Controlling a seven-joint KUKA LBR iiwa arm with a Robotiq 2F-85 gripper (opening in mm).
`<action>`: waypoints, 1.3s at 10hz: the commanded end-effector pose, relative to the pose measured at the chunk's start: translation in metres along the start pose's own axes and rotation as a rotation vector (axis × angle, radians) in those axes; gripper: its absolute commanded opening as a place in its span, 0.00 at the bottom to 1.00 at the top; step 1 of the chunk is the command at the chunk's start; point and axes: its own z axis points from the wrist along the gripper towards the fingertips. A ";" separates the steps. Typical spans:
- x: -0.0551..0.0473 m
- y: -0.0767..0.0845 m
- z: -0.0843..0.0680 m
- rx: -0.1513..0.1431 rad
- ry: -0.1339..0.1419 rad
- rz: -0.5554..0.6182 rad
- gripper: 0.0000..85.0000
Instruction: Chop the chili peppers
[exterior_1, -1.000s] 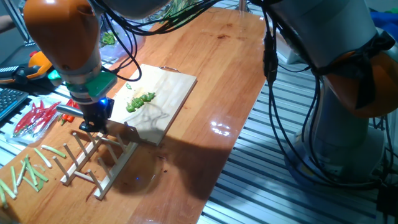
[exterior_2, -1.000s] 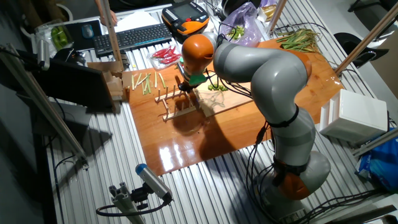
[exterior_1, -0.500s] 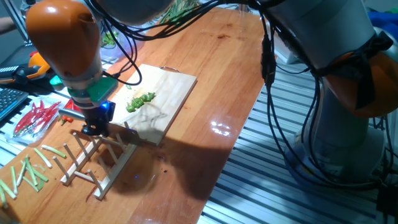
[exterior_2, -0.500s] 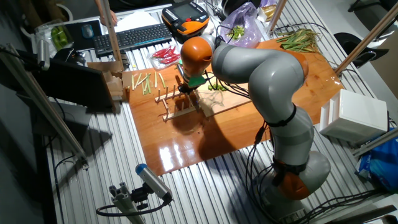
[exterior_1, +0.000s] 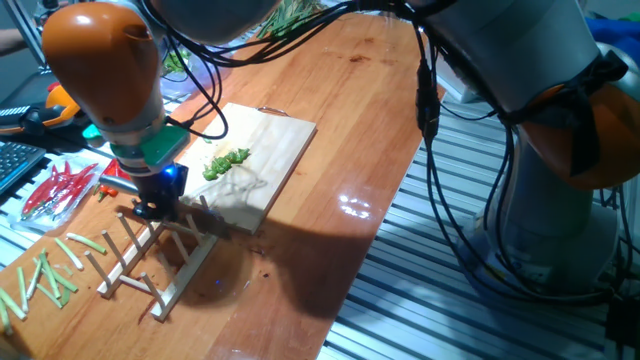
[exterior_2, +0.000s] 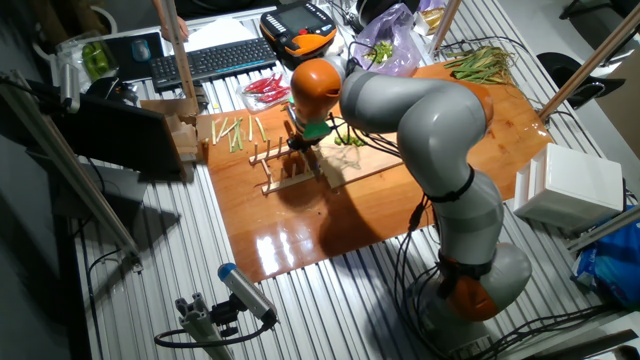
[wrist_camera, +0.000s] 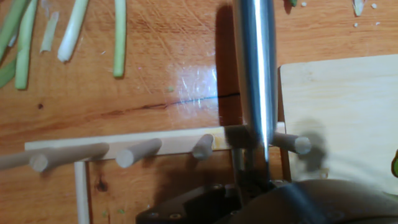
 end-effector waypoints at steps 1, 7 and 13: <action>0.000 0.000 0.000 -0.003 0.001 0.009 0.40; -0.004 -0.001 -0.063 -0.016 0.054 0.065 0.60; -0.021 -0.020 -0.149 -0.057 0.132 0.015 0.20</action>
